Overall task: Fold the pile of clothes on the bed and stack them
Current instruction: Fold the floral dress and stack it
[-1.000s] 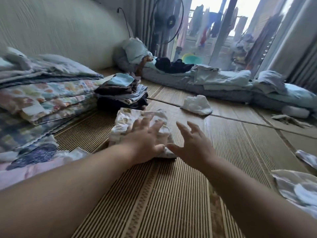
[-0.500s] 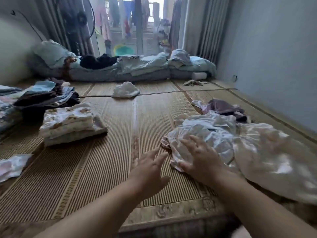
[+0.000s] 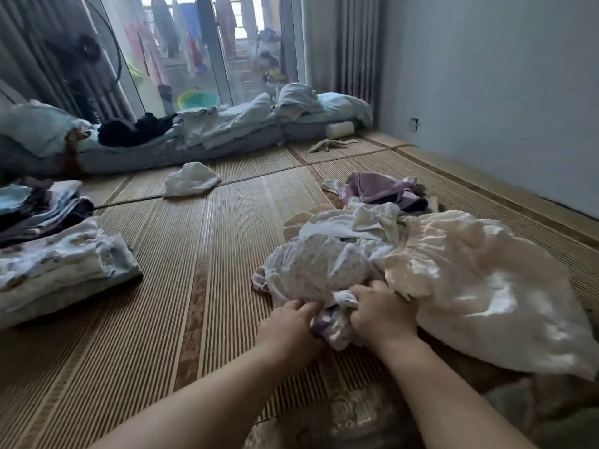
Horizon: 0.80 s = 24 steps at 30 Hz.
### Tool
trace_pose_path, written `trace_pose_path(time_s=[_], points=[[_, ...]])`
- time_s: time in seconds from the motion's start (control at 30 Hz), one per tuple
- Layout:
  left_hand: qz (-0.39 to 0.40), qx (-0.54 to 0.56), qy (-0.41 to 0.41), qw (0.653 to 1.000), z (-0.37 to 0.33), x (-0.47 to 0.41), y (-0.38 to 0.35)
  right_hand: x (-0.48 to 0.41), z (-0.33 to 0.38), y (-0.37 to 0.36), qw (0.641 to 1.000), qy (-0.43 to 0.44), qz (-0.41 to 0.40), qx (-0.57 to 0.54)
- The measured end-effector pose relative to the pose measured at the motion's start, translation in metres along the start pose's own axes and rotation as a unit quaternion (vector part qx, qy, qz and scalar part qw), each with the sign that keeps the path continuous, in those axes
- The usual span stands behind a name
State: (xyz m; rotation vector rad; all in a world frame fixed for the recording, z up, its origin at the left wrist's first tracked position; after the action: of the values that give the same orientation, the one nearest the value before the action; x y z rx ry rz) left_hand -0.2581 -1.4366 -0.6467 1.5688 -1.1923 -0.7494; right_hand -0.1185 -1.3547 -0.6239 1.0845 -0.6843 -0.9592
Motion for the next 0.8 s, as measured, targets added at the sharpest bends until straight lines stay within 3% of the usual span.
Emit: trace_pose_path(time_s=[0.2,0.3,0.37,0.5,0.63,0.7,0.8], points=[[-0.063,0.142,0.007,0.988,0.01,-0.013,0.05,-0.008,0.003,0.042,0.973,-0.005,-0.129,-0.189],[-0.109,0.22,-0.003,0.969,0.019,-0.001,0.107,-0.001,0.013,0.055,0.971,-0.029,-0.123,-0.205],[-0.149,0.185,-0.019,0.971,0.023,0.012,0.149,0.012,0.032,0.06,0.971,-0.014,-0.096,-0.217],[-0.181,0.067,-0.08,0.978,0.017,0.043,0.225,0.055,0.098,0.068,0.947,0.137,-0.115,-0.266],[-0.18,-0.047,-0.101,0.977,0.016,0.075,0.28,0.066,0.16,0.091,0.956,0.19,-0.157,-0.156],[-0.186,-0.101,-0.07,0.975,0.025,0.09,0.308,0.059,0.18,0.115,0.953,0.191,-0.198,-0.124],[-0.23,-0.196,-0.061,0.951,0.041,0.116,0.35,0.046,0.198,0.156,0.958,0.202,-0.203,-0.027]])
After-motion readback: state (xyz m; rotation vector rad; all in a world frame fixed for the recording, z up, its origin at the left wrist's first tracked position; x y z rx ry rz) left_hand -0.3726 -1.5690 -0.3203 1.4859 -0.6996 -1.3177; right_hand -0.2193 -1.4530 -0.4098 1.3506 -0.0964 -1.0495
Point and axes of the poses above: each hand's wrist, its own x-axis away from the middle knuckle, its own y-axis out of the back of the hand, z = x × y, the point moved 2 cm from there along -x, towards the middle knuckle, and after that the axes turned 1 degree about x, right-handed, at the moved point
